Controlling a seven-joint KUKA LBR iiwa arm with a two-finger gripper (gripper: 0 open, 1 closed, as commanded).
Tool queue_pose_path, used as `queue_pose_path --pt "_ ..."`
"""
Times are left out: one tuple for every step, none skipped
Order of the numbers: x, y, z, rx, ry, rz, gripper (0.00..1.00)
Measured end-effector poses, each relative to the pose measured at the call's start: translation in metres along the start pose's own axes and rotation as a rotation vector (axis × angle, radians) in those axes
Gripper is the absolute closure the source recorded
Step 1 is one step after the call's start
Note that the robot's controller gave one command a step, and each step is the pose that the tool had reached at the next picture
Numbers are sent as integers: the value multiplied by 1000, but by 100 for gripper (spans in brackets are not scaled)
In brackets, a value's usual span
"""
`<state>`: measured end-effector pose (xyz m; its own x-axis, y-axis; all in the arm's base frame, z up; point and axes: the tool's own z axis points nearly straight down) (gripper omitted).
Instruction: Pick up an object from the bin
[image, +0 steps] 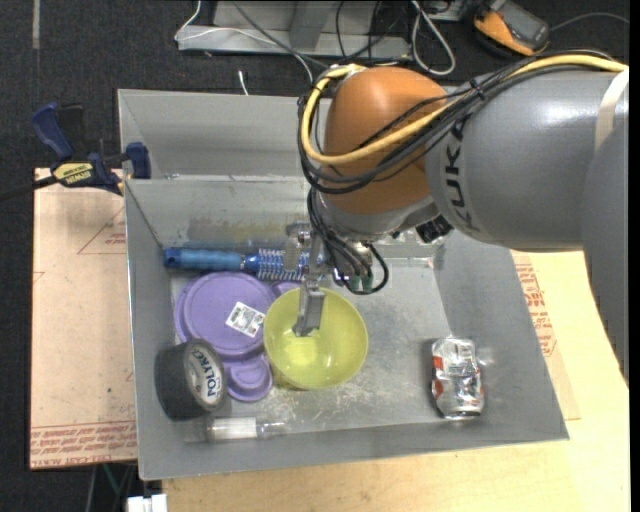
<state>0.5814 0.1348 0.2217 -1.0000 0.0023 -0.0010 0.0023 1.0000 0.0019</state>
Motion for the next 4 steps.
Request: queue_pose_path --pt "0 0 0 0 0 0 0" --pt "-7 -2 55 0 3 -197 0" --pt "-8 6 60 -1 -4 -232 0" --pt "-10 -13 135 -1 -5 -383 0"
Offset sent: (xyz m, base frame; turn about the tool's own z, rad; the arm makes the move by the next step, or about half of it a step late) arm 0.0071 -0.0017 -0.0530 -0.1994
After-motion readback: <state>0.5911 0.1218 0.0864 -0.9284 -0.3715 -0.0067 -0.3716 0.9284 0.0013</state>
